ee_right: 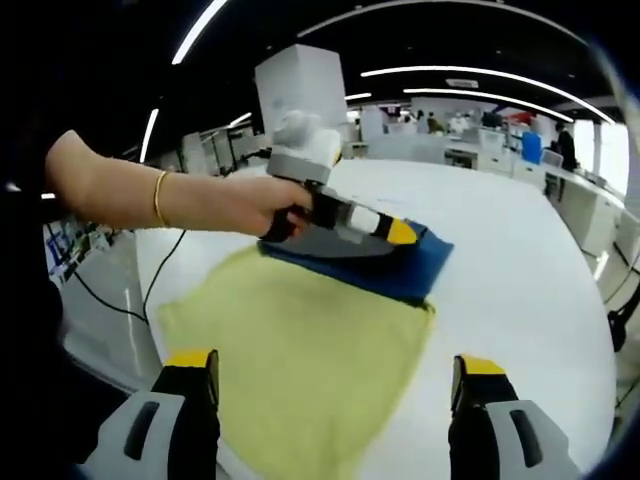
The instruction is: Fold the garment on the visible template until the final outline fits inside the template.
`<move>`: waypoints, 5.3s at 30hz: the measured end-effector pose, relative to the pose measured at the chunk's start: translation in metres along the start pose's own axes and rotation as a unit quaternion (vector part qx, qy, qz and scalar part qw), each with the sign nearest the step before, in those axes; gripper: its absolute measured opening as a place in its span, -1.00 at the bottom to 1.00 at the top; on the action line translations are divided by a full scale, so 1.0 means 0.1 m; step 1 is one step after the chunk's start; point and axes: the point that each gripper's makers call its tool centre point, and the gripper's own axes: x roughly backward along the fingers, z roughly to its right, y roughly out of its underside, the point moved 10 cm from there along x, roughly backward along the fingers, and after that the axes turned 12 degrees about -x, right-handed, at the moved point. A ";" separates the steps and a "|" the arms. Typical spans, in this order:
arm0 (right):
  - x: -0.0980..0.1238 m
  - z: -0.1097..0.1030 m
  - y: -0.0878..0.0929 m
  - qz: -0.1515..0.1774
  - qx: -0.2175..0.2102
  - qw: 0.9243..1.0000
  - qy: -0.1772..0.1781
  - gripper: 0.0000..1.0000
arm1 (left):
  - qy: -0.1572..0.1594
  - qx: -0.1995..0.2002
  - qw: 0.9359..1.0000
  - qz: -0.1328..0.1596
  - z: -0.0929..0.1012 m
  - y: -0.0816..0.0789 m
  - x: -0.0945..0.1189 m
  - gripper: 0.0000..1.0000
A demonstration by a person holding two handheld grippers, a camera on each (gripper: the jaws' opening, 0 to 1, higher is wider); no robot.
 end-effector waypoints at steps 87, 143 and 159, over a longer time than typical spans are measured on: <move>-0.18 -0.31 -0.10 -0.008 0.031 0.997 -0.065 0.86 | -0.201 -0.020 0.979 -0.036 -1.24 0.96 2.34 -0.11; -0.22 -0.27 0.00 -0.026 0.024 0.998 -0.055 0.81 | -0.192 -0.216 0.937 -0.197 -1.13 1.17 2.21 -0.93; -0.22 -0.32 0.01 -0.051 0.053 0.994 -0.076 0.84 | -0.132 -0.163 0.966 -0.148 -0.85 1.10 2.55 -0.43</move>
